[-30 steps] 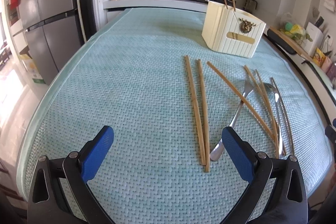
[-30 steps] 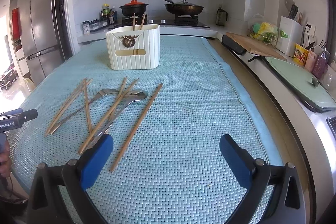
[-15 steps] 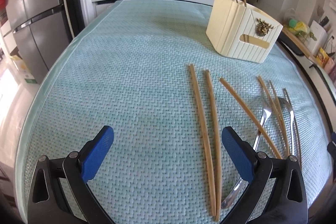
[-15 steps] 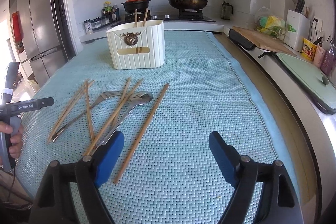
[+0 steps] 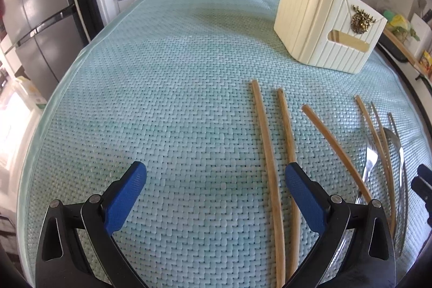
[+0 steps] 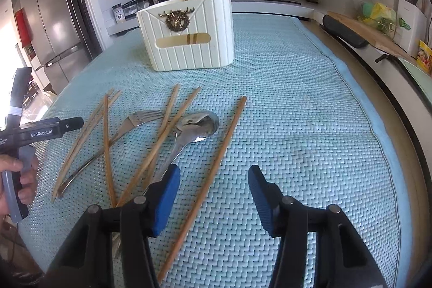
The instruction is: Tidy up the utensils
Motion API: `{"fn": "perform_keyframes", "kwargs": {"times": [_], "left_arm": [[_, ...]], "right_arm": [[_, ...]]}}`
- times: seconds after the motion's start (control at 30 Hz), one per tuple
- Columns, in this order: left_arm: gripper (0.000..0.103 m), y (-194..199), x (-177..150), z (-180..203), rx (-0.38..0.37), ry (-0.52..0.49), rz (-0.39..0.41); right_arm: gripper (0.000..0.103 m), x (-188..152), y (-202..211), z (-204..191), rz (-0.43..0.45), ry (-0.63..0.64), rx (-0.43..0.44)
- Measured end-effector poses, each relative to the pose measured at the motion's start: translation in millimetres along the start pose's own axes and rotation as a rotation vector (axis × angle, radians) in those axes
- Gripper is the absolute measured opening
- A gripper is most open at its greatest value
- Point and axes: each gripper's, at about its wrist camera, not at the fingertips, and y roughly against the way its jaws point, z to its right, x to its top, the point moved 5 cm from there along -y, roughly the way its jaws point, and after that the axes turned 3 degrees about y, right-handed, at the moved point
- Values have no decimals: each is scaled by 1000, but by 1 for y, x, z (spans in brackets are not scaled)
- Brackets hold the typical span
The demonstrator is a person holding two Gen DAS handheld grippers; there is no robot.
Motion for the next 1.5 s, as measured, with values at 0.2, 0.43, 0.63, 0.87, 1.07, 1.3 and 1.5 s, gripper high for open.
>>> {"fn": "perform_keyframes", "kwargs": {"times": [0.2, 0.43, 0.63, 0.87, 1.07, 1.3, 1.5], "left_arm": [[102, -7, -2, 3, 30, -47, -13], [102, -11, 5, -6, 32, -50, -23], [101, -21, 16, -4, 5, -74, -45], [87, -37, 41, 4, -60, -119, -87], [77, -50, 60, 17, -78, -175, -140], [11, -51, 68, 33, -118, -190, -170], [5, -43, 61, 38, -154, -146, -142]], "right_arm": [[54, -3, -15, 2, -39, 35, -11], [53, -6, -19, 16, -59, 44, -55], [53, 3, -26, 27, -74, 46, -54], [45, 34, -51, 36, -102, 78, -64], [30, 60, -70, 43, -153, 76, -65], [9, 81, -86, 43, -196, 68, -54], [5, 88, -85, 50, -163, 13, -18]]}}
